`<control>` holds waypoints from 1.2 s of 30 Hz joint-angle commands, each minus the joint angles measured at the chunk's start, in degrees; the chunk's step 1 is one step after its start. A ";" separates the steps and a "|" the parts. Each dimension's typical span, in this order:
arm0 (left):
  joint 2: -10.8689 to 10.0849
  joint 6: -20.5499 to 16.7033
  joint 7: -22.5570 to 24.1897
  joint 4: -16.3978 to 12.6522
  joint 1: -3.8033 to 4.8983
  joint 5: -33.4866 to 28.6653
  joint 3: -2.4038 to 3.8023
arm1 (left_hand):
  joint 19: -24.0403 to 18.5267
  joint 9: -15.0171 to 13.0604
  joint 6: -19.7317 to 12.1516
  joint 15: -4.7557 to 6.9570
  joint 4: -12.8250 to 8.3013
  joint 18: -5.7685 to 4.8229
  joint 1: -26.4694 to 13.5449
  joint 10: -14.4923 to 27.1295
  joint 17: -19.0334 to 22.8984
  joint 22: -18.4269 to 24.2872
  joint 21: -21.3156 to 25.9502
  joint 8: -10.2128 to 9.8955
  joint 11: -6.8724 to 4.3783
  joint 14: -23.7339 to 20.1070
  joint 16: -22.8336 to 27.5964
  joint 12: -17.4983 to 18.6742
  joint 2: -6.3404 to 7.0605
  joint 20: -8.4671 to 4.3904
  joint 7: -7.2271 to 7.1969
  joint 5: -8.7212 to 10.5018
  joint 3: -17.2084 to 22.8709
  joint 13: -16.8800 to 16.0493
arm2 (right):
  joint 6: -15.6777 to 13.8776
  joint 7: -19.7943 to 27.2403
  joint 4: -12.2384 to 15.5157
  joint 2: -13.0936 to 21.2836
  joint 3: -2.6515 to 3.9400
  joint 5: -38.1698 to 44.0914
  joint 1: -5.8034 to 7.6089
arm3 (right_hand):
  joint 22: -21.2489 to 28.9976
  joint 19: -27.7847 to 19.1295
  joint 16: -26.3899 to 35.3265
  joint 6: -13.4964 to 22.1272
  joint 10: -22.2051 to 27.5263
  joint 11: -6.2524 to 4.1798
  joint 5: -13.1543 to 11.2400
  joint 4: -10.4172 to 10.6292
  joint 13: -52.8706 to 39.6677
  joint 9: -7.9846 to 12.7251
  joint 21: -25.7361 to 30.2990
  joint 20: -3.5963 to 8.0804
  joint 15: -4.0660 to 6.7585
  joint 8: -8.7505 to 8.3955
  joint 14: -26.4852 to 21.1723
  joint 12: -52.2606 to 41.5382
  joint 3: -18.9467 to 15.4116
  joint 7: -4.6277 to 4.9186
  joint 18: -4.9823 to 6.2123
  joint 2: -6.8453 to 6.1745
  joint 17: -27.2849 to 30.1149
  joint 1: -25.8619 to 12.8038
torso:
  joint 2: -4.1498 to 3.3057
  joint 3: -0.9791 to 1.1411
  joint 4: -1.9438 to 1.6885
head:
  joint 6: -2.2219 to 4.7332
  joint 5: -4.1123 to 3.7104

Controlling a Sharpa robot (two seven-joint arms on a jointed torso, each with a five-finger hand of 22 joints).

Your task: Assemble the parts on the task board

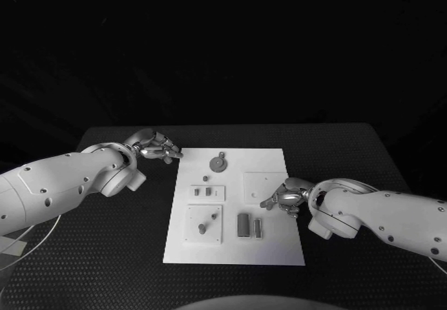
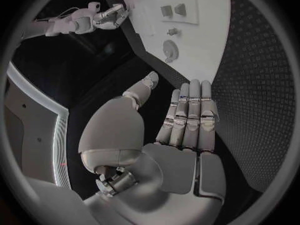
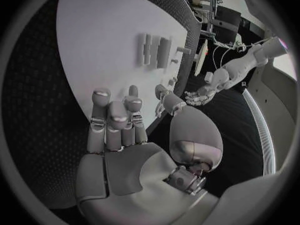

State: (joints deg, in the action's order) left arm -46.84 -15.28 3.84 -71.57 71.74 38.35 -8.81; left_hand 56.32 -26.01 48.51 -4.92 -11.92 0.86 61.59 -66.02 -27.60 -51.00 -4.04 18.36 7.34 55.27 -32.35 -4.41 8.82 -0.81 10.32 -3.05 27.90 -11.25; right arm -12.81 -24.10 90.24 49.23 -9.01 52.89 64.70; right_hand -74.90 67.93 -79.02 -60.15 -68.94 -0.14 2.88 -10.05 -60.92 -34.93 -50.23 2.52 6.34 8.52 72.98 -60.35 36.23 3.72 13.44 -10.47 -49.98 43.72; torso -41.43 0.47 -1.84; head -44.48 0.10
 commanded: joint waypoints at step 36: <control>8.38 0.73 12.78 9.33 2.06 -29.00 0.40 | -17.27 1.26 -10.32 -5.39 0.76 -0.55 -6.04 18.81 4.55 8.71 0.50 -4.03 -0.66 -18.60 14.89 0.89 0.71 6.13 -3.32 0.23 -3.90 7.39 | 5.82 44.54 -43.08 -20.79 11.88 -31.42 -0.22 | 12.48 -42.78 56.74 16.96 21.82 9.81 0.18 -5.56 43.17 1.79 33.38 -13.42 -17.23 -1.55 -36.73 47.95 -5.80 6.32 -7.58 9.05 25.14 -1.51 | 6.07 1.20 1.09 | 20.00 1.99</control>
State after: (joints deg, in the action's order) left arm -38.57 -15.72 13.68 -62.34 73.78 11.84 -8.41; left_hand 39.28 -24.76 38.48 -10.35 -11.11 0.84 55.98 -47.50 -23.09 -42.40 -3.60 14.46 6.78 36.91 -17.60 -3.70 9.57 5.32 7.05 -3.05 24.23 -3.94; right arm -10.96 17.22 47.14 28.57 2.79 24.02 64.45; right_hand -62.47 25.46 -22.52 -43.48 -47.36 9.68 3.30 -15.56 -18.04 -33.18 -17.04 -10.85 -10.91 7.14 36.56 -12.70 30.77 10.07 6.56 -1.40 -25.02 42.58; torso -35.93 1.48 -0.93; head -24.84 2.01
